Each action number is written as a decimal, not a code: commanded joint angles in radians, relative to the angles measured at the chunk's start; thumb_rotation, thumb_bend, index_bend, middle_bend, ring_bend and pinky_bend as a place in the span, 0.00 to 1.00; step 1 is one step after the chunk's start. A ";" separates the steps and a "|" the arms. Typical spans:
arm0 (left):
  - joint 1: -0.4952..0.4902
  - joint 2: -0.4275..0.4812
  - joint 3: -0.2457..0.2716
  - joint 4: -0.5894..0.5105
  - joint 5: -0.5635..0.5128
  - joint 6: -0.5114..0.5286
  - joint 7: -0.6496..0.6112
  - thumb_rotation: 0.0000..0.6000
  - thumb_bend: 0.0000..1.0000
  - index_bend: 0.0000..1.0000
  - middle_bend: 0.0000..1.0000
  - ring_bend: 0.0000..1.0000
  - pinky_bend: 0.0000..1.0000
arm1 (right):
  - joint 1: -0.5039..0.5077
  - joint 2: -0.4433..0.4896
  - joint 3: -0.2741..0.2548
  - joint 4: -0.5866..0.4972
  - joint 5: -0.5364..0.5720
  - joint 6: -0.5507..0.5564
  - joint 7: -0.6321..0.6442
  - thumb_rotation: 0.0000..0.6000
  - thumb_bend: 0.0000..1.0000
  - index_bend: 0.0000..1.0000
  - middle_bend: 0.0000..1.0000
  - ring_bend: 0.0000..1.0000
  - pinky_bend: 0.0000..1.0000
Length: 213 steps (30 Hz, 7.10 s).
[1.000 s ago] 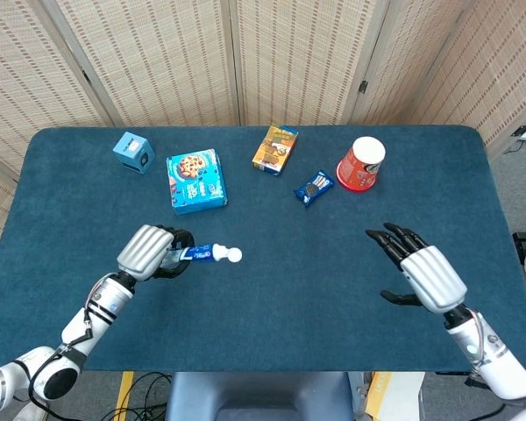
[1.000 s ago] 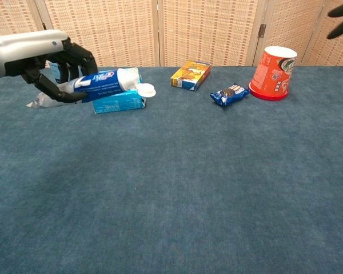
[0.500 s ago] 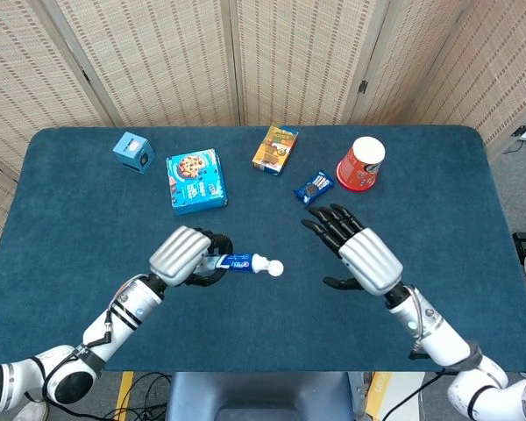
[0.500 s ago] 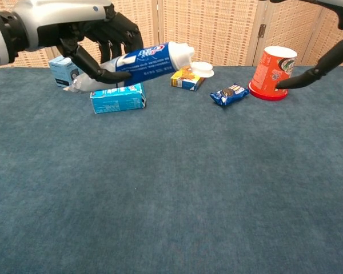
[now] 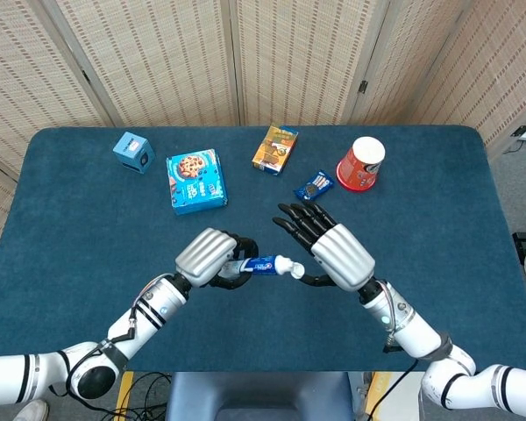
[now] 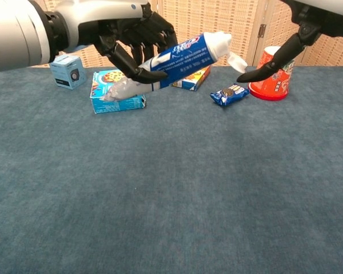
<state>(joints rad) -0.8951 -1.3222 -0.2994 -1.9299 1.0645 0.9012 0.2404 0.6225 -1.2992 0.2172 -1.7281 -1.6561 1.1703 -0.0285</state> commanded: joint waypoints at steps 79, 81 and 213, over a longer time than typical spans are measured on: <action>0.001 0.017 0.015 -0.048 0.055 0.054 -0.149 1.00 0.42 0.74 0.74 0.56 0.54 | 0.115 0.100 0.026 -0.210 0.063 -0.041 -0.044 1.00 0.00 0.00 0.00 0.00 0.00; 0.001 0.016 0.014 -0.052 0.060 0.056 -0.156 1.00 0.42 0.74 0.74 0.56 0.54 | 0.120 0.101 0.024 -0.219 0.067 -0.049 -0.040 1.00 0.00 0.00 0.00 0.00 0.00; 0.019 -0.034 -0.014 -0.018 0.034 0.047 -0.312 1.00 0.42 0.76 0.75 0.56 0.55 | 0.242 0.306 0.033 -0.378 0.292 -0.323 0.081 1.00 0.00 0.00 0.00 0.00 0.00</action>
<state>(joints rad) -0.8763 -1.3565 -0.3131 -1.9479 1.0988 0.9482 -0.0715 0.8646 -0.9932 0.2505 -2.1060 -1.3640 0.8469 0.0534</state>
